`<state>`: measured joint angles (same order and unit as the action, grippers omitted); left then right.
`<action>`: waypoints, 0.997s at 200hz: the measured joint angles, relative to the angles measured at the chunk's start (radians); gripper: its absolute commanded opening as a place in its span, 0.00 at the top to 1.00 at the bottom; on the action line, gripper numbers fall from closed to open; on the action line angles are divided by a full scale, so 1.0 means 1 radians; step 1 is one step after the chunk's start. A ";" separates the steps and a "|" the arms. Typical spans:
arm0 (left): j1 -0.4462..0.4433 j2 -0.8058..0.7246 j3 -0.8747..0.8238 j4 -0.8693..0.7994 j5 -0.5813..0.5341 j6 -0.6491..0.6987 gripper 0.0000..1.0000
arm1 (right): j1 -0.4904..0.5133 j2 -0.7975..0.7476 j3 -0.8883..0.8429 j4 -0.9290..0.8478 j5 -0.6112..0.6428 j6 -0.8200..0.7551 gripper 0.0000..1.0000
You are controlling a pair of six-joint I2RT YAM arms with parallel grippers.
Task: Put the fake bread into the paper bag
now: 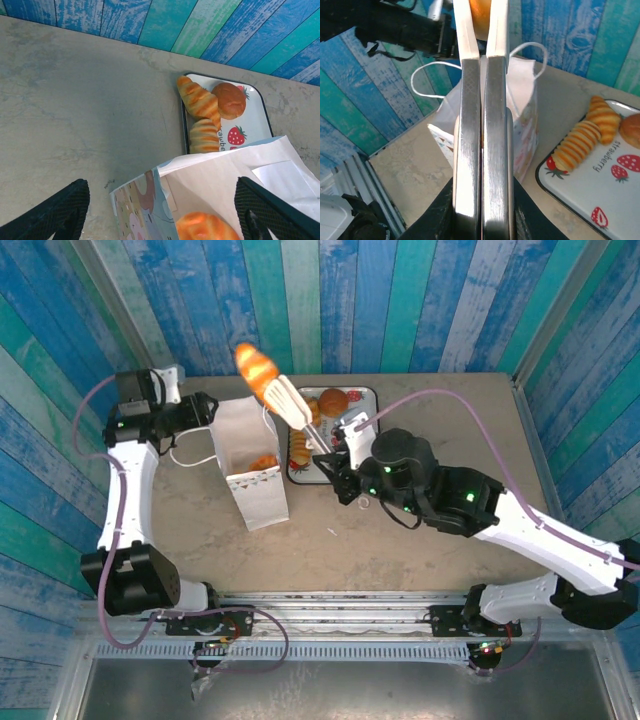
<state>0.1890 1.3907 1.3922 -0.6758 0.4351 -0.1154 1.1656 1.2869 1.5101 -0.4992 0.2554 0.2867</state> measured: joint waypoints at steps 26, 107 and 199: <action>0.000 0.014 0.000 0.002 0.013 0.007 0.34 | 0.045 0.054 0.011 0.032 0.019 -0.028 0.88; 0.000 0.055 0.000 0.002 0.018 0.010 0.58 | 0.069 0.153 0.009 0.042 0.061 -0.040 0.87; 0.000 0.069 0.000 0.002 0.031 0.008 0.67 | 0.068 0.261 0.013 -0.062 0.104 0.005 0.86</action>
<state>0.1890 1.4593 1.3922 -0.6743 0.4664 -0.1070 1.2339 1.5478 1.5230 -0.5613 0.3595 0.2913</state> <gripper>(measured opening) 0.336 0.226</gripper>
